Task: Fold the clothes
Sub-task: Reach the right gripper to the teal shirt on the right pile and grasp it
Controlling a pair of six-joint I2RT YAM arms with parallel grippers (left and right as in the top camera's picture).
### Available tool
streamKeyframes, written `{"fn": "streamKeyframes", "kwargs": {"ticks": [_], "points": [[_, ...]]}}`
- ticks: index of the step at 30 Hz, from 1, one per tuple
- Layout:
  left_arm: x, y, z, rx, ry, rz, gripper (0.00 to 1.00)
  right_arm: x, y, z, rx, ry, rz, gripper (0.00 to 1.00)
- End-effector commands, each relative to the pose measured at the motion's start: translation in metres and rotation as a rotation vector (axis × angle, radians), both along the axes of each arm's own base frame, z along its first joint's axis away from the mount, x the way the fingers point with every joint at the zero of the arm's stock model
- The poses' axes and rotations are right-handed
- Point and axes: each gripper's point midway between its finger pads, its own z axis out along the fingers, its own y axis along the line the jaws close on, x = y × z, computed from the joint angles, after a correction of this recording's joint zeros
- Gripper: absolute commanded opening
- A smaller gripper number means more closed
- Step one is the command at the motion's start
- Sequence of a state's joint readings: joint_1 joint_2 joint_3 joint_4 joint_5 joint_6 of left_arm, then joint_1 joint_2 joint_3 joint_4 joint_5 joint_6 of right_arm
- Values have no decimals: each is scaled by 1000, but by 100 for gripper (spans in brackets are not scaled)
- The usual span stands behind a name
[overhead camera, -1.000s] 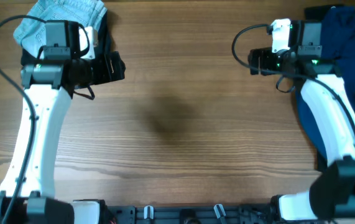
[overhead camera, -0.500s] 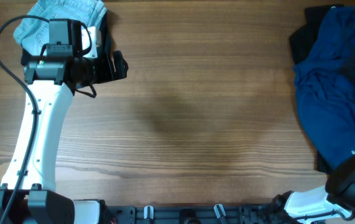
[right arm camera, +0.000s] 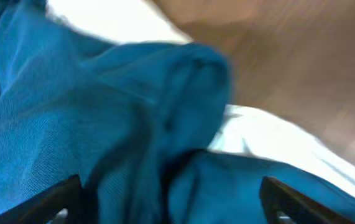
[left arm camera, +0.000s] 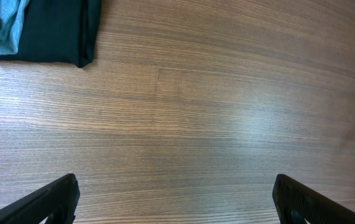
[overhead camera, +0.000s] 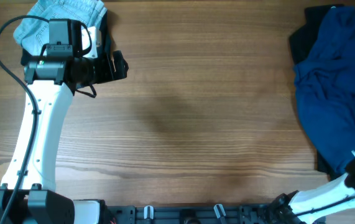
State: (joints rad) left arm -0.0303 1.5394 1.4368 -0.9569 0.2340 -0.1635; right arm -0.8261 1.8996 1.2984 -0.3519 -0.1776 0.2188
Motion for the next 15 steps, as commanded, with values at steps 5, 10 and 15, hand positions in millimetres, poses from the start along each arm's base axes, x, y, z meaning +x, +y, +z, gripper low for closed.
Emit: {"fn": "streamKeyframes", "kwargs": {"ticks": [5, 10, 15], "points": [[4, 0, 7, -13, -19, 5, 100, 47, 23, 6, -3, -126, 197, 88], [6, 1, 8, -11, -29, 7, 100, 72, 47, 10, -51, -137, 303, 63], [10, 1, 11, -11, -49, 6, 92, 90, 76, 12, -30, -155, 366, 4]]}}
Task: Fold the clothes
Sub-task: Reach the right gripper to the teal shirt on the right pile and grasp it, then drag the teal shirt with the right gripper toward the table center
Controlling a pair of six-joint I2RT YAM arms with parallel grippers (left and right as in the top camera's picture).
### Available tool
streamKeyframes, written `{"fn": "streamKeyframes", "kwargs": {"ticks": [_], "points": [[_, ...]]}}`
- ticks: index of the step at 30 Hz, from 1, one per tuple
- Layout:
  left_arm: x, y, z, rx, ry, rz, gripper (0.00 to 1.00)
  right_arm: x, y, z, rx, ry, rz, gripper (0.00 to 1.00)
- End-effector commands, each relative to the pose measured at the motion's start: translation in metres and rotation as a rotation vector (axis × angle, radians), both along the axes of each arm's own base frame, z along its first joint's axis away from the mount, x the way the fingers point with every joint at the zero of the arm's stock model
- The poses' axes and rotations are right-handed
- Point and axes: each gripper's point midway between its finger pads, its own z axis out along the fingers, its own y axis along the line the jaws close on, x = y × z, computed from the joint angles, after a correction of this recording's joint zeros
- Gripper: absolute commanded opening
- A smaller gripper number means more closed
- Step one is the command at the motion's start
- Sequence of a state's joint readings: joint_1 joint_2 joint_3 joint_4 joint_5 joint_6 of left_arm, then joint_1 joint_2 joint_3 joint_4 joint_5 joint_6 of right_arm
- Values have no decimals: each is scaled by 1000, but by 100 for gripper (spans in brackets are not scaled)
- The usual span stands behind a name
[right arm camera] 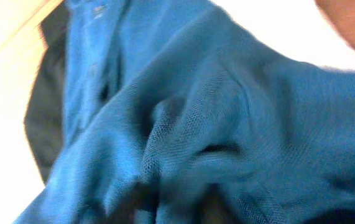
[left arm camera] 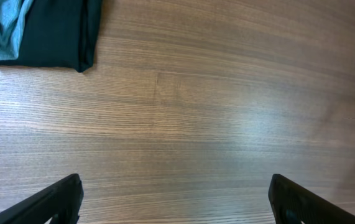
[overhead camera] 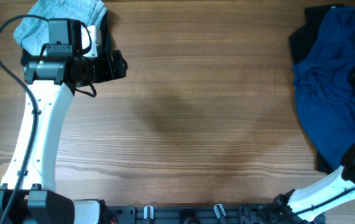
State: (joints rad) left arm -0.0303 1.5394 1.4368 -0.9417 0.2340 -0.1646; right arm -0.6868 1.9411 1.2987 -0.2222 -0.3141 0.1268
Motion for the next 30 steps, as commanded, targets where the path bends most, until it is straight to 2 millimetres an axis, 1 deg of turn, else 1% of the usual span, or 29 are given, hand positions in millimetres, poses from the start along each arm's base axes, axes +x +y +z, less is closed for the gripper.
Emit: {"fn": "streamKeyframes", "kwargs": {"ticks": [1, 3, 4, 6, 7, 8, 9, 10, 11, 13, 14, 15, 16, 17, 18, 20, 21, 23, 25, 26, 28, 29, 30], "points": [[9, 1, 10, -8, -43, 1, 91, 21, 26, 10, 19, -43, 92, 4], [12, 2, 12, -6, -59, 1, 89, 26, 40, 17, 38, -55, 115, 4], [15, 3, 14, -7, -72, 4, 86, 29, 53, 25, 43, -66, 145, 4], [17, 6, 16, -7, -85, 13, 83, 34, 72, 41, 33, -81, 186, 4], [18, 9, 17, -7, -90, 20, 82, 38, 86, 53, 25, -93, 214, 4], [19, 12, 17, -7, -91, 28, 80, 41, 108, 68, 22, -111, 258, 4], [19, 15, 17, -7, -90, 36, 79, 42, 123, 77, 26, -121, 291, 4], [19, 19, 17, -8, -89, 48, 79, 43, 147, 89, 40, -132, 342, 4], [20, 23, 17, -8, -89, 59, 79, 42, 179, 99, 62, -132, 395, 4], [20, 32, 17, -7, -89, 81, 79, 36, 235, 108, 89, -108, 498, 4], [20, 39, 17, -6, -89, 98, 79, 30, 274, 109, 103, -82, 578, 4], [20, 44, 16, -6, -88, 112, 79, 26, 295, 106, 111, -60, 620, 4], [20, 51, 16, -5, -85, 128, 80, 18, 330, 100, 120, -21, 691, 4], [19, 59, 16, -4, -82, 148, 81, 9, 359, 89, 115, 30, 747, 4], [18, 67, 15, -3, -77, 170, 82, 1, 380, 79, 103, 78, 787, 4], [15, 80, 13, -3, -67, 203, 83, -18, 415, 60, 89, 172, 843, 4], [13, 89, 12, -3, -58, 226, 84, -31, 436, 49, 92, 219, 900, 4], [7, 105, 10, -4, -39, 270, 85, -50, 460, 35, 97, 288, 964, 4], [1, 117, 8, -6, -22, 304, 86, -70, 478, 25, 90, 350, 1028, 5], [-1, 122, 7, -6, -14, 317, 87, -78, 484, 22, 77, 369, 1070, 15], [-4, 127, 6, -7, -6, 331, 88, -93, 493, 20, 57, 394, 1150, 45], [-4, 127, 5, -7, -5, 332, 88, -98, 494, 19, 50, 404, 1169, 49], [-4, 127, 5, -7, -3, 332, 89, -99, 494, 20, 50, 407, 1170, 51]]}}
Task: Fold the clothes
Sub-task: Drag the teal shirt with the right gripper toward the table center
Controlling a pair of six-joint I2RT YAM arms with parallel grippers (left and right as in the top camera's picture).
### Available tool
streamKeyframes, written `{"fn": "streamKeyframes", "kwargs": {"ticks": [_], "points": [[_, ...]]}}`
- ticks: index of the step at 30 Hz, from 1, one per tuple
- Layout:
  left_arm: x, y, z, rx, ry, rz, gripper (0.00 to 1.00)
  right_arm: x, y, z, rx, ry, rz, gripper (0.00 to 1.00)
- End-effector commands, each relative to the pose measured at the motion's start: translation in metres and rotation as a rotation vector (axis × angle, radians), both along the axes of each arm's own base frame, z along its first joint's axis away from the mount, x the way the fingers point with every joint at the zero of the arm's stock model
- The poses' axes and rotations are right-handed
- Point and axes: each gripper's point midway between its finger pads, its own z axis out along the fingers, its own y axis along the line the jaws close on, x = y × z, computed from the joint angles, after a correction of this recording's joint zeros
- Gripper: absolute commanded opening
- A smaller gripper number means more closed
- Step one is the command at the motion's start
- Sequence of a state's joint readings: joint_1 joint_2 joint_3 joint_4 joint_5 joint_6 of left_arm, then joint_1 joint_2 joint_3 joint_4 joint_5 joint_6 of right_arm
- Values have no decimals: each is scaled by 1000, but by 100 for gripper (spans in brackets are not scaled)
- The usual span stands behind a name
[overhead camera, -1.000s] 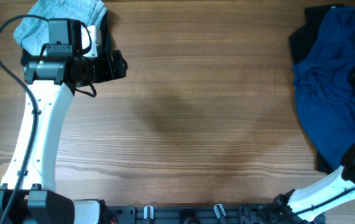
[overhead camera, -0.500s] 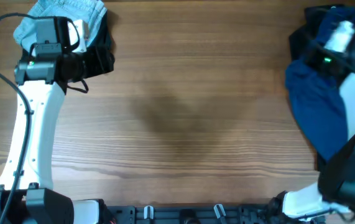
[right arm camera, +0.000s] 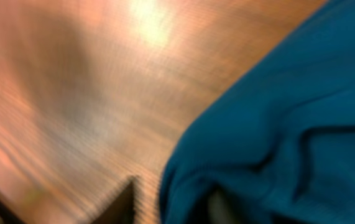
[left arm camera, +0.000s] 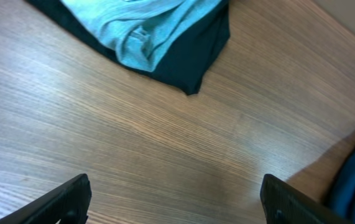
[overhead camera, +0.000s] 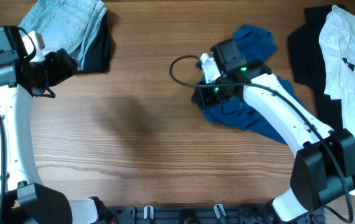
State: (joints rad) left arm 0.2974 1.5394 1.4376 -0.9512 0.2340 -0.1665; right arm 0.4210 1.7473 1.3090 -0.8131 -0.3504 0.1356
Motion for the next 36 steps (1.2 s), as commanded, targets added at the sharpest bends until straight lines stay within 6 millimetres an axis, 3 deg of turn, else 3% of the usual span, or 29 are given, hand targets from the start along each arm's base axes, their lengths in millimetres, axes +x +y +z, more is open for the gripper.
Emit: {"fn": "streamKeyframes", "kwargs": {"ticks": [1, 5, 9, 12, 14, 16, 18, 20, 23, 31, 36], "points": [[1, 2, 6, -4, -12, 2, 89, -6, 4, 3, -19, -21, 66, 52], [1, -3, 5, -5, -8, -10, 89, 26, -16, 36, 64, -125, -43, 61], [1, -20, 4, -9, 4, -54, 89, 76, -68, 72, 111, -288, -237, 67], [3, -42, 4, -9, 7, -110, 89, 109, -110, 79, 122, -367, -353, 67], [4, -57, 3, -8, 7, -150, 89, 117, -128, 71, 116, -362, -399, 67], [5, -72, 2, -9, 10, -189, 89, 113, -136, 55, 104, -299, -417, 67], [4, -83, 0, -9, 14, -219, 89, 96, -135, 36, 87, -193, -413, 68], [3, -87, -5, -11, 25, -229, 88, 70, -122, 22, 83, -86, -349, 68], [5, -86, -10, -10, 38, -227, 87, 55, -117, 13, 42, -37, -311, 68], [9, -86, -35, -21, 108, -225, 87, 38, -113, -23, 6, 8, -266, 64], [13, -85, -52, -27, 146, -225, 87, 47, -109, -39, 34, -72, -259, 59]]}}
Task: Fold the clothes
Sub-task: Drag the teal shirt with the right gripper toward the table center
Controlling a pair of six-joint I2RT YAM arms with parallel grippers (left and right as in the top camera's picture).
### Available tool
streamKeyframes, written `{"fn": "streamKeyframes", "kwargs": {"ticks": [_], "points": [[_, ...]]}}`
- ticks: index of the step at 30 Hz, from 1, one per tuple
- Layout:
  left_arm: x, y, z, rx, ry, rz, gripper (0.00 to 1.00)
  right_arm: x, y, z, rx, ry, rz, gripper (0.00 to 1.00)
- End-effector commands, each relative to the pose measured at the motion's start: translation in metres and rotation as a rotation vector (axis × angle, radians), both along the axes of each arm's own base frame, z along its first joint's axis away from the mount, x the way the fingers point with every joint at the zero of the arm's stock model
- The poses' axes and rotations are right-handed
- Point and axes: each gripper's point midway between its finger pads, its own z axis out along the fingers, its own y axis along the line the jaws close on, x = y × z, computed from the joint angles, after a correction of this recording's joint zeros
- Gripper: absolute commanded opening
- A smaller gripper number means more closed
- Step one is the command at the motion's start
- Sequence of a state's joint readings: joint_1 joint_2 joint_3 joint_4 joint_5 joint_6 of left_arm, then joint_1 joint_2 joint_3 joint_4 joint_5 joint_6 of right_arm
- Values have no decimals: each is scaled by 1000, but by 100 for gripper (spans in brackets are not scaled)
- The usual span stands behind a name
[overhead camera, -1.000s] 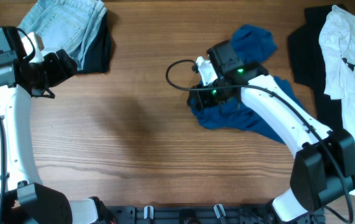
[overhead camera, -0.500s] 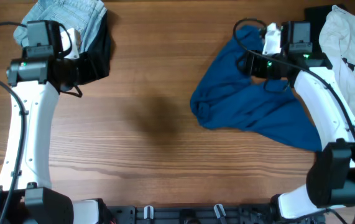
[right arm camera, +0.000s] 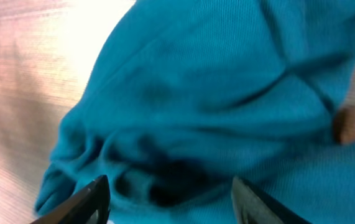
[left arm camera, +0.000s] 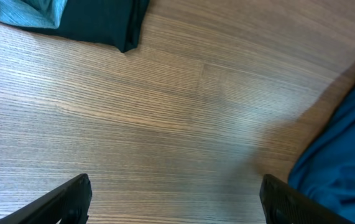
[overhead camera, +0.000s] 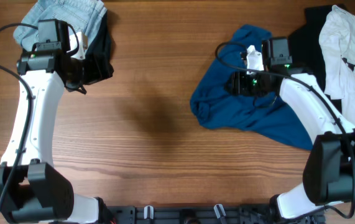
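Observation:
A crumpled blue shirt lies right of the table's middle. My right gripper hovers over its upper part, open, with only blue cloth below its fingers. A light denim garment lies on a dark folded one at the far left corner. My left gripper is open just beside that dark garment, over bare wood, holding nothing. The blue shirt's edge shows at the right of the left wrist view.
A white T-shirt lies on a black garment at the far right corner. Bare wooden tabletop stretches between the two piles and along the front edge.
My right gripper, then buried in the blue shirt at mid-table, now stands open a little farther right, the shirt spread wider. My left arm has moved from the far left edge back beside the dark garment.
The blue shirt first lay on the pile at the far right, with my right gripper low at the right edge, then on it. Later the shirt was at mid-table in that gripper, the white T-shirt uncovered. Now the shirt lies released there.

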State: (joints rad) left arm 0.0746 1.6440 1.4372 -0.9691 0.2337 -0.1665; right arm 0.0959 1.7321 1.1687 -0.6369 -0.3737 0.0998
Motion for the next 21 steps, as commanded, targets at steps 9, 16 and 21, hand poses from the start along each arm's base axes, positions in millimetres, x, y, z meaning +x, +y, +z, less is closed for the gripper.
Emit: {"fn": "streamKeyframes", "kwargs": {"ticks": [9, 16, 21], "points": [[9, 1, -17, -3, 24, 1, 84, 7, 19, -8, 63, -70, 38, 9], [17, 6, -14, -3, -9, 19, 80, 32, 33, 44, 145, -196, 64, 4], [17, 7, -14, -24, -1, 68, 81, 35, 37, 57, 168, -206, 71, 4]]}}
